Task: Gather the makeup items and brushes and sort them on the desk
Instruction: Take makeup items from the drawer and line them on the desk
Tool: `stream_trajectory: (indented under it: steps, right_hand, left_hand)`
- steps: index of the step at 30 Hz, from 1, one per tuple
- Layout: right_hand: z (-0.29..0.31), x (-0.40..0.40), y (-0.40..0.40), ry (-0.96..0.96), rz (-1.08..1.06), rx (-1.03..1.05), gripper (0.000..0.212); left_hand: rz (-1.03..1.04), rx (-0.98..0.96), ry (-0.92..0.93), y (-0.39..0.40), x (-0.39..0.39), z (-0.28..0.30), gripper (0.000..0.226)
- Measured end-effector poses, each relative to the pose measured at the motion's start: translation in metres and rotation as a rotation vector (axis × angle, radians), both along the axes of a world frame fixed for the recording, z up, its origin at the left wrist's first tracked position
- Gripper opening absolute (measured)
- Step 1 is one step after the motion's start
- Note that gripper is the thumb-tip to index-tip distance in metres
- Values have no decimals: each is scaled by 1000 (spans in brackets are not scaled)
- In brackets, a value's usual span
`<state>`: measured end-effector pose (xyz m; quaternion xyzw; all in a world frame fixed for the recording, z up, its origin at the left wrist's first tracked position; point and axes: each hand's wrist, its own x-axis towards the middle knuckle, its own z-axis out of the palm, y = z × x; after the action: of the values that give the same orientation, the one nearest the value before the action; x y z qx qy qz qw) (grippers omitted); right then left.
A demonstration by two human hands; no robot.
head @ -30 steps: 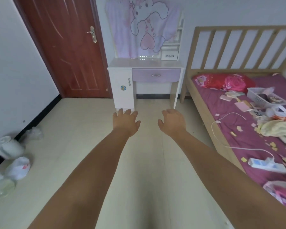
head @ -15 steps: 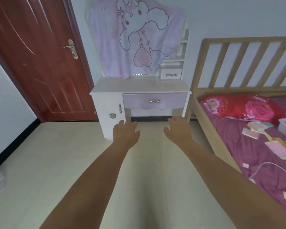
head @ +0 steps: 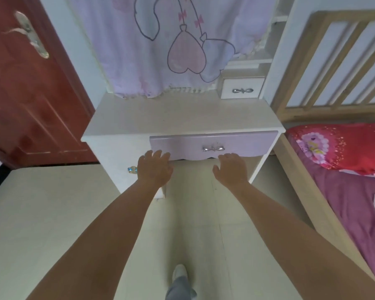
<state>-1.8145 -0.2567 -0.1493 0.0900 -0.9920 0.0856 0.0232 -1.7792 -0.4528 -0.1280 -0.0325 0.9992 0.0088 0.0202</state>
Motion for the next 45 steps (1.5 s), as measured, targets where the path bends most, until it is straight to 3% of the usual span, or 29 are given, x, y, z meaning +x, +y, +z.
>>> stream_trajectory:
  steps: [2, 6, 8, 11, 15, 17, 21, 23, 27, 29, 35, 39, 43, 45]
  right_hand:
    - [-12, -40, -11, -36, -23, -29, 32]
    - [-41, -105, -19, -147, -69, -65, 30]
    - [-60, -138, -21, -212, -101, -40, 31]
    - [-95, -184, -31, -193, -84, -9, 33]
    - [-162, -238, -39, -265, -79, 55, 48]
    - [-187, -248, -40, -296, -50, 118, 52]
    - [-211, -259, -35, -137, 1, 300, 36]
    - [-213, -264, -32, -95, 8, 308, 30]
    - [-212, -248, -28, -116, -20, 312, 32]
    - [-212, -231, -26, -113, -16, 293, 32]
    - [-209, -164, -14, -127, -9, 170, 30]
    - [-185, -136, 1, 168, 18, -4, 35]
    - [-179, -155, 16, 126, -77, 224, 52]
    - [-174, -172, 24, 38, 6, 330, 42]
  left_hand:
    - [-6, -5, -57, -12, -50, -11, 45]
    - [-84, 60, 5, -19, -132, -35, 46]
    - [-87, 42, -150, -21, -162, -53, 45]
    - [-75, 27, -219, -25, -199, -82, 47]
    - [-124, 77, 6, -32, -246, -137, 36]
    - [-171, 46, 42, -33, -261, -162, 41]
    - [-184, 13, 226, -37, -273, -194, 50]
    - [-205, -20, 333, -41, -276, -202, 43]
    - [-291, -5, 372, -50, -275, -200, 22]
    - [-390, 21, 335, -55, -268, -195, 14]
    - [-531, 92, 90, -45, -218, -175, 40]
    - [-531, 68, -38, -35, -200, -175, 42]
    - [-531, 79, -87, -31, -194, -182, 45]
    - [-526, 87, -100, -29, -191, -186, 47]
